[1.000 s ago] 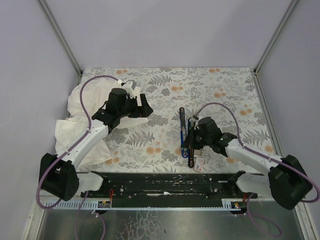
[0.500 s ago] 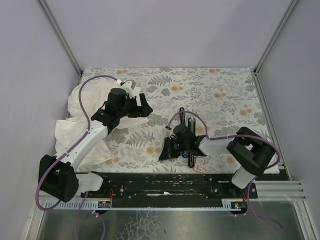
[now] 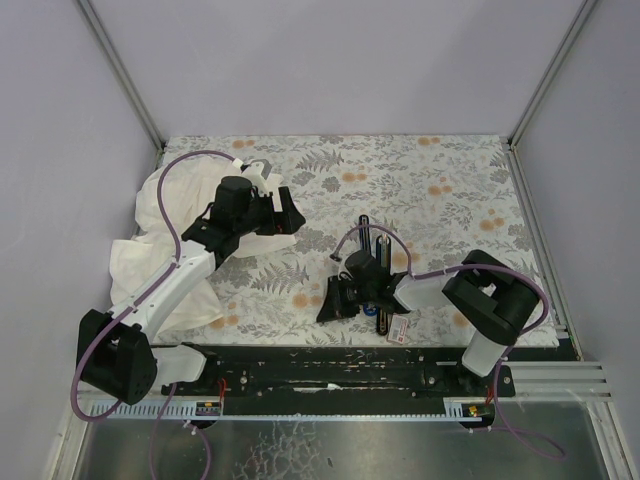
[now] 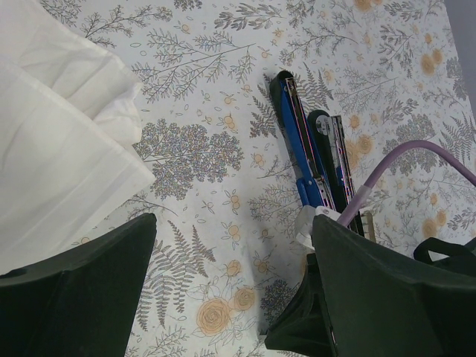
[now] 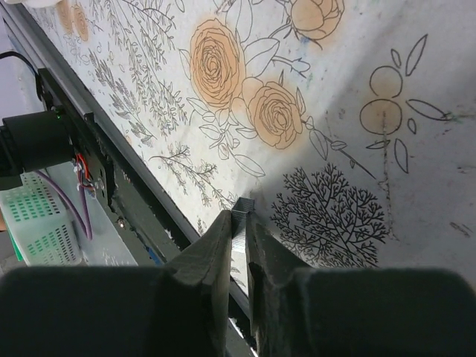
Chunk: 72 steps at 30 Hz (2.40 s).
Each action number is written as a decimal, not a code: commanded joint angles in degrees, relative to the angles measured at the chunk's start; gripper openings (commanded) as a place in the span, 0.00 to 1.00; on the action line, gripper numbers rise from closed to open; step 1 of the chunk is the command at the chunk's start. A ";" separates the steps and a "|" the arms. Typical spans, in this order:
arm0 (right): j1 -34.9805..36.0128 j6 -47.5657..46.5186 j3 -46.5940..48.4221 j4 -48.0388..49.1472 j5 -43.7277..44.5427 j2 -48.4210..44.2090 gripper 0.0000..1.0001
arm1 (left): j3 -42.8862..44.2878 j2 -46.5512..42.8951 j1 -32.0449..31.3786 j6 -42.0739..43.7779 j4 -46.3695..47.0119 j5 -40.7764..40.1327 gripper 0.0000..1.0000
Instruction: Load the staples into the stapler
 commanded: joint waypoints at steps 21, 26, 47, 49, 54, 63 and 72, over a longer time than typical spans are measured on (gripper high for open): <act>0.43 -10.67 2.07 -17.42 16.33 -5.95 0.33 | -0.44 -0.15 0.48 0.33 2.58 -0.65 0.85; 1.17 -10.00 3.52 -20.10 17.96 -8.87 0.33 | -0.73 -0.75 0.47 0.16 2.81 -0.75 0.85; 16.55 3.08 27.04 -41.84 37.69 4.43 0.50 | -2.64 -6.48 0.55 -1.17 4.07 -6.38 0.86; 16.94 2.97 27.68 -42.41 38.29 5.02 0.49 | -2.72 -6.68 0.56 -1.20 4.15 -6.41 0.86; 17.63 2.53 29.08 -43.47 39.25 6.58 0.42 | -2.73 -7.36 0.62 -1.18 4.16 -6.38 0.86; 19.46 1.58 32.48 -47.93 42.90 9.75 0.31 | -2.98 -8.26 0.84 -1.43 4.12 -7.09 0.86; 19.68 0.93 31.12 -47.01 44.11 7.72 0.20 | -3.58 -9.58 0.94 -1.74 3.99 -9.51 0.86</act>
